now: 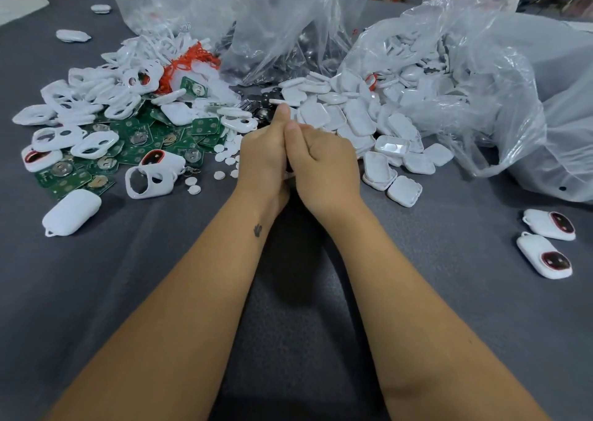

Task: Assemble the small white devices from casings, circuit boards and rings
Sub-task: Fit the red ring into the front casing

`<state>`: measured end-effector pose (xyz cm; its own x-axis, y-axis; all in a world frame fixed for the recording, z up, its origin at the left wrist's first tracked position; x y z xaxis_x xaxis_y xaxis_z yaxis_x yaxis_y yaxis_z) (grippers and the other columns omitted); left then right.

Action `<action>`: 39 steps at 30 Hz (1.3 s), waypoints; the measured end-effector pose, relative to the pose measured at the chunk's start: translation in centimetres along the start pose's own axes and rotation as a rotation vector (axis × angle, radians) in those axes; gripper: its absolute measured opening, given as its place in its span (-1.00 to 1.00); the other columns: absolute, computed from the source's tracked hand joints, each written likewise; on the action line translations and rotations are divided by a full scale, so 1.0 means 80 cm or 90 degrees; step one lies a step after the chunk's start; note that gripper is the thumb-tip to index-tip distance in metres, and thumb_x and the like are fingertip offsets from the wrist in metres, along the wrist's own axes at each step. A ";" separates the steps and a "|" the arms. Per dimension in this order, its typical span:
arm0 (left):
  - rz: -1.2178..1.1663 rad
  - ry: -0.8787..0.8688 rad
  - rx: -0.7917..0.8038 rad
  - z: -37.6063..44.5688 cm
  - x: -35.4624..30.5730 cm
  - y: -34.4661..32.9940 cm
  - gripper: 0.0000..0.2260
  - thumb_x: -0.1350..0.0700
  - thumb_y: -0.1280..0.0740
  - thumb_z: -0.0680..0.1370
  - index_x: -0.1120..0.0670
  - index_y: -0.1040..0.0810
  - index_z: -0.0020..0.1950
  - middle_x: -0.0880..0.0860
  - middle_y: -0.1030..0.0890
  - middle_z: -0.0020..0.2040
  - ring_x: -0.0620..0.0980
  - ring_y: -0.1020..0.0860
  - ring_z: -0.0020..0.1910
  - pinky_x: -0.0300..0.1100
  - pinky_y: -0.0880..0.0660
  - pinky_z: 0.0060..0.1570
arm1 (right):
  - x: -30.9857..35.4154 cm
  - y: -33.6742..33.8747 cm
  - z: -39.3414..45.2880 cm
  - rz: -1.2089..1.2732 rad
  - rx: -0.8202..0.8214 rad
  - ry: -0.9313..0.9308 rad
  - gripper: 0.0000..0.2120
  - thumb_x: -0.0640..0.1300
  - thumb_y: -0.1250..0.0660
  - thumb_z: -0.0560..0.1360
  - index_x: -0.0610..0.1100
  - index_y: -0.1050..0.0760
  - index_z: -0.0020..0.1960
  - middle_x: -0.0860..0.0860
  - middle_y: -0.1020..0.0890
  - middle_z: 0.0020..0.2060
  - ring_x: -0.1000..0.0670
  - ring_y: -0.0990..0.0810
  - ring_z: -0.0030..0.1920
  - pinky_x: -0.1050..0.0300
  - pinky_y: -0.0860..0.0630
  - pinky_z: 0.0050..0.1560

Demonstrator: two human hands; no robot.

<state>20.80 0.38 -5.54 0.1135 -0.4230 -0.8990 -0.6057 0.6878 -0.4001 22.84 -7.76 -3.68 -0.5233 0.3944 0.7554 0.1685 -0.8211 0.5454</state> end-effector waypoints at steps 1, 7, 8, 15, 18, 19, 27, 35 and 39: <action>-0.009 0.007 -0.004 0.001 0.000 0.000 -0.64 0.02 -0.29 0.62 0.17 -0.53 -0.32 0.08 -0.57 -0.41 -0.04 -0.54 -0.49 -0.31 -0.46 -0.49 | 0.003 -0.001 -0.001 -0.031 -0.004 0.018 -0.55 0.03 -0.09 0.65 0.06 -0.31 -0.42 0.15 -0.44 -0.47 -0.01 -0.48 -0.28 0.10 -0.31 -0.23; -0.074 0.027 0.006 0.007 0.000 0.003 -0.56 0.01 -0.29 0.61 0.12 -0.57 -0.44 0.11 -0.64 -0.37 0.03 -0.63 -0.37 -0.18 -0.59 -0.30 | 0.016 -0.001 -0.011 -0.082 -0.057 0.123 -0.63 -0.02 -0.08 0.63 -0.14 -0.57 -0.16 0.06 -0.50 -0.31 -0.05 -0.49 -0.24 0.08 -0.33 -0.23; -0.081 0.018 0.019 0.007 0.000 0.004 -0.56 0.00 -0.26 0.63 0.14 -0.57 -0.41 0.13 -0.65 -0.36 0.03 -0.64 -0.36 -0.18 -0.58 -0.29 | 0.018 0.000 -0.011 -0.081 -0.055 0.131 -0.63 -0.02 -0.09 0.63 -0.13 -0.58 -0.15 0.10 -0.46 -0.31 -0.02 -0.47 -0.25 0.09 -0.32 -0.23; -0.102 0.008 0.058 0.006 0.003 0.000 -0.63 -0.05 -0.13 0.67 0.12 -0.60 -0.11 0.07 -0.68 -0.25 -0.02 -0.65 -0.20 -0.14 -0.58 -0.13 | 0.007 0.005 0.002 -0.160 -0.055 0.092 -0.60 0.07 -0.02 0.66 -0.11 -0.47 -0.15 -0.01 -0.54 -0.27 -0.13 -0.53 -0.18 0.05 -0.26 -0.25; -0.120 0.029 0.101 0.006 0.004 -0.006 -0.69 -0.03 -0.13 0.66 0.12 -0.57 -0.04 0.07 -0.67 -0.14 0.01 -0.64 -0.06 -0.12 -0.61 0.00 | -0.009 0.021 0.009 -0.078 -0.103 0.063 -0.68 0.05 -0.10 0.63 -0.10 -0.48 -0.14 0.00 -0.54 -0.20 -0.06 -0.50 -0.11 0.03 -0.33 -0.16; -0.119 0.037 0.119 0.006 0.006 -0.008 -0.72 -0.01 -0.15 0.66 0.13 -0.57 -0.01 0.10 -0.66 -0.09 0.05 -0.63 -0.01 -0.09 -0.58 0.07 | -0.014 0.025 0.011 -0.040 -0.110 0.055 -0.73 0.02 -0.17 0.62 -0.12 -0.55 -0.05 -0.01 -0.57 -0.14 -0.02 -0.51 -0.07 0.06 -0.38 -0.09; -0.200 -0.030 0.132 0.014 -0.001 -0.001 -0.81 0.35 -0.21 0.61 0.17 -0.51 0.16 0.09 -0.72 -0.13 0.00 -0.69 -0.11 -0.20 -0.62 -0.10 | -0.027 0.030 0.015 0.368 -0.152 -0.144 -0.87 -0.27 -0.30 0.52 -0.10 -0.55 0.01 -0.02 -0.62 -0.14 0.09 -0.56 -0.21 0.24 -0.52 -0.15; -0.135 -0.067 0.128 0.016 0.000 0.002 -0.77 0.34 -0.27 0.58 0.18 -0.51 0.22 0.02 -0.71 -0.13 -0.08 -0.67 -0.14 -0.26 -0.58 -0.11 | -0.034 0.028 0.016 0.363 -0.083 -0.200 -0.92 -0.29 -0.32 0.49 -0.18 -0.58 -0.12 -0.04 -0.61 -0.33 0.08 -0.58 -0.34 0.25 -0.50 -0.33; -0.103 -0.071 0.132 0.015 0.000 0.002 -0.80 0.37 -0.25 0.58 0.17 -0.51 0.16 0.01 -0.71 -0.19 -0.09 -0.67 -0.17 -0.29 -0.58 -0.13 | -0.039 0.025 0.017 0.410 -0.057 -0.220 -0.86 -0.31 -0.29 0.50 -0.28 -0.62 -0.05 -0.06 -0.62 -0.32 0.04 -0.56 -0.31 0.23 -0.48 -0.35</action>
<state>21.62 1.20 -5.86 0.2878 -0.4777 -0.8301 -0.4001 0.7275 -0.5574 25.95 -10.06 -4.42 -0.0474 -0.0825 0.9955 0.2764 -0.9588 -0.0663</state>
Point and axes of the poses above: each hand's wrist, its own z-axis towards the middle knuckle, its own y-axis out of the back of the hand, x = y × z, the point moved 4 cm from there along z, towards the middle knuckle
